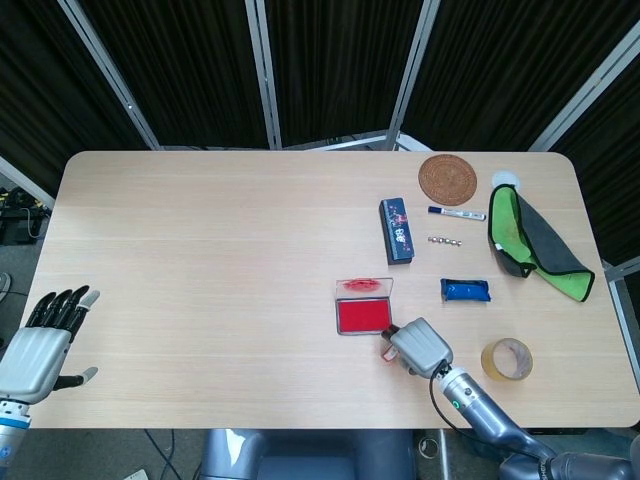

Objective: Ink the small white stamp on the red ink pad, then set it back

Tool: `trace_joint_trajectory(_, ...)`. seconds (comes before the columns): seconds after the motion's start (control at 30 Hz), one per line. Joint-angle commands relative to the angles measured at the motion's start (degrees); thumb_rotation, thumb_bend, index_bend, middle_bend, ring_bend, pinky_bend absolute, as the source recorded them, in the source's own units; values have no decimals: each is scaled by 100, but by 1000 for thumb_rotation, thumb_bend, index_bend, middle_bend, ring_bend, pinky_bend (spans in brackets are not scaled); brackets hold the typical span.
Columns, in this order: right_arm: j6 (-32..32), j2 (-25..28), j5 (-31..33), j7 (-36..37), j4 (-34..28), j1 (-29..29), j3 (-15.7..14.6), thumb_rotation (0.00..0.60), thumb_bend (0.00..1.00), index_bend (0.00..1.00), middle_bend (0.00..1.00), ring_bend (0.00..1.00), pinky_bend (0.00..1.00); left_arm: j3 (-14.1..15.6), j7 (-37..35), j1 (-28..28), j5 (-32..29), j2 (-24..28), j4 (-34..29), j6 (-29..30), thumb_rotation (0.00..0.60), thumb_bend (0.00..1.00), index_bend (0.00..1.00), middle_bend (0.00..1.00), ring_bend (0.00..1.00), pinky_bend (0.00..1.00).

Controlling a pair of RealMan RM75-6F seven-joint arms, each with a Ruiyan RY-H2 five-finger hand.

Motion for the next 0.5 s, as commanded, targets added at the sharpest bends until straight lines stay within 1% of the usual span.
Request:
trace_joint_trajectory(0.03,19,22,-24,1,-26,-21,4,600,208,242,326,866,968,-1,4,2,1,-3,3,6,600,0,0,0,0,0)
trace_joint_trajectory(0.1,51,58,-46,9,-63,-42,2,600,191,127,256,866,968,-1,5,3,-1,-4,4,7,600,0,0,0,0,0)
trace_joint_trajectory(0.17,131,135,-110,30,-145,-76,-5,600,177,92,219,866,968,1,-1,3,-2,-2,4,4,600,0,0,0,0,0)
trace_joint_trajectory(0.33,589,555,-429,72,-527,-255,-69,600,168,82,196,866,968,10,-70,20,36,36,-10,39,600,0,0,0,0,0)
trace_joint_trajectory(0.43,1164,963,-791,152,-807,-487,-152,600,167,81,195,859,967,23,-166,48,112,83,-15,100,600,0,0,0,0,0)
trace_joint_trajectory(0.5,1561,1200,-1022,288,-914,-666,-213,600,163,80,179,817,929,35,-241,67,174,117,-14,143,600,0,0,0,0,0)
